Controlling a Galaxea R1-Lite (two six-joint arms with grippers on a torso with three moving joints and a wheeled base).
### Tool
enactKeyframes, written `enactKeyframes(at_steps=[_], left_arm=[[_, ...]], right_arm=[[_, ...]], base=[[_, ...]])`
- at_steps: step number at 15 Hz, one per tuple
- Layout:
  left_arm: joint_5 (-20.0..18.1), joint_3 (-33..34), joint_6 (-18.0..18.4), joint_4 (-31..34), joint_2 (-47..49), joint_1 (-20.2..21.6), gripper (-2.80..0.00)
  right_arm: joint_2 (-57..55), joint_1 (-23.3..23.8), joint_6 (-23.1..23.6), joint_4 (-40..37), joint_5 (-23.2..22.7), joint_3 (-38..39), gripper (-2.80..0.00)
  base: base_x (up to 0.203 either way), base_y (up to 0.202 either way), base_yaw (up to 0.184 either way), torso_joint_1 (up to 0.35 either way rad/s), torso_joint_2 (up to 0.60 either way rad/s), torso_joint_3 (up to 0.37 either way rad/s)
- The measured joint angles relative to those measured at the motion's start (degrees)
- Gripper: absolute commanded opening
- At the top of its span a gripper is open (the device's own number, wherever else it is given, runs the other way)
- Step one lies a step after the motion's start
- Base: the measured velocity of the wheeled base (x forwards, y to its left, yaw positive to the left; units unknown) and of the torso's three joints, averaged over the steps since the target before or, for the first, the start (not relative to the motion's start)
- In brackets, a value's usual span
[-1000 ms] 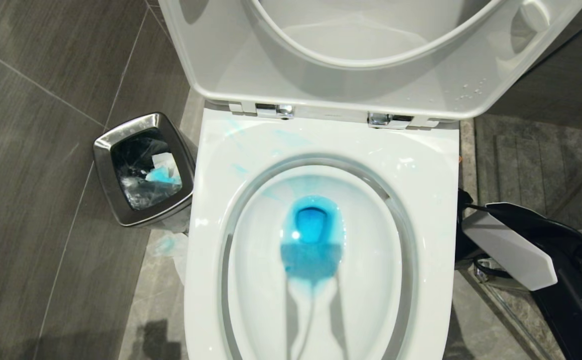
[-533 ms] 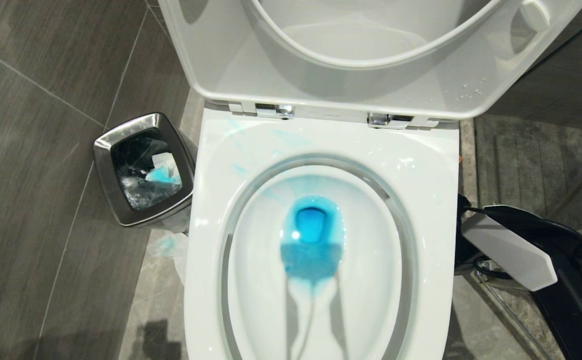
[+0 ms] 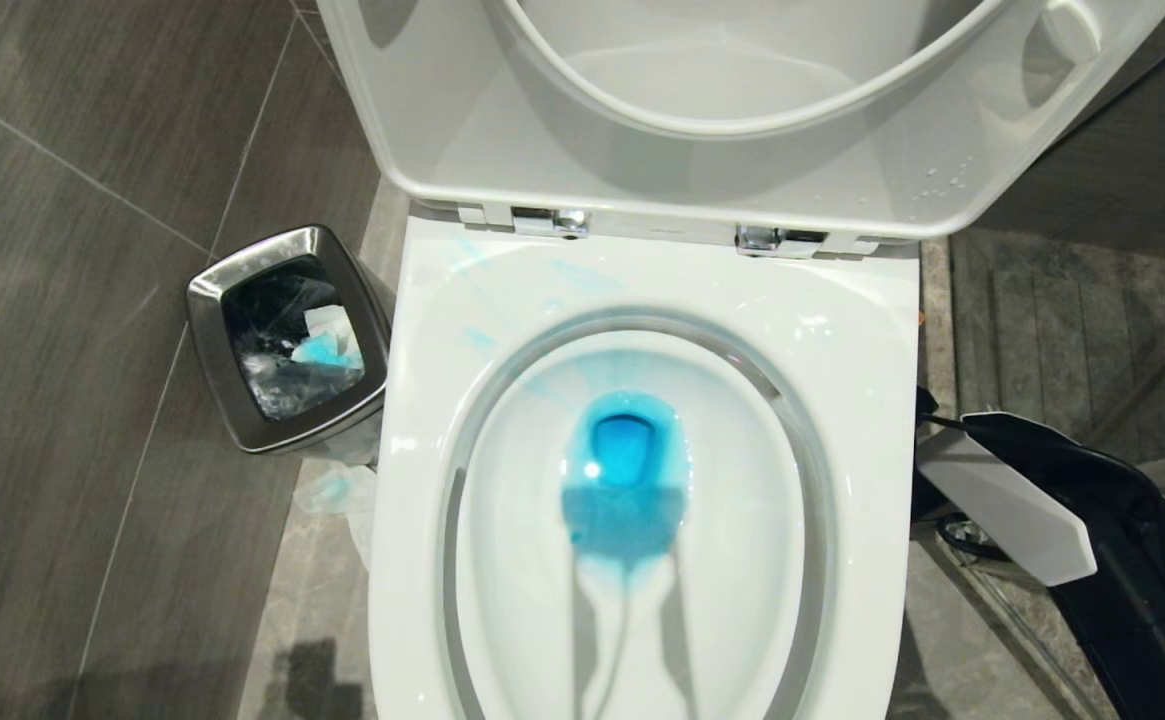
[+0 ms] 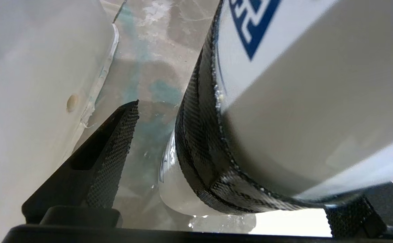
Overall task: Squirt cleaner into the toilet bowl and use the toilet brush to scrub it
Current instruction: Pour in the cleaning agent
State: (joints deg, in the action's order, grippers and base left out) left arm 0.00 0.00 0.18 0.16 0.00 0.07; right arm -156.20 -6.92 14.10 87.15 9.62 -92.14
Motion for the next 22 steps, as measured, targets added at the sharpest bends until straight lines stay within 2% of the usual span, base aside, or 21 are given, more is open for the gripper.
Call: enactKeyframes(at_steps=[18, 19, 22], left_arm=[[0.00, 0.00, -0.02, 0.00, 0.00, 0.00, -2.80], [0.00, 0.00, -0.04, 0.00, 0.00, 0.00, -2.80], [-0.02, 0.00, 0.03, 0.02, 0.00, 0.00, -2.80]], right_arm=[[-1.27, 0.16, 1.71, 0.01, -0.09, -5.28, 0.00], [-1.44, 0.17, 1.79, 0.02, -0.09, -5.59, -2.80], [-1.83, 0.31, 1.94, 0.04, -0.04, -5.98, -2.80]], base=[[0.000, 0.000, 0.000, 0.000, 0.00, 0.000], [0.000, 0.000, 0.000, 0.000, 0.00, 0.000], [0.000, 0.000, 0.000, 0.000, 0.00, 0.000]])
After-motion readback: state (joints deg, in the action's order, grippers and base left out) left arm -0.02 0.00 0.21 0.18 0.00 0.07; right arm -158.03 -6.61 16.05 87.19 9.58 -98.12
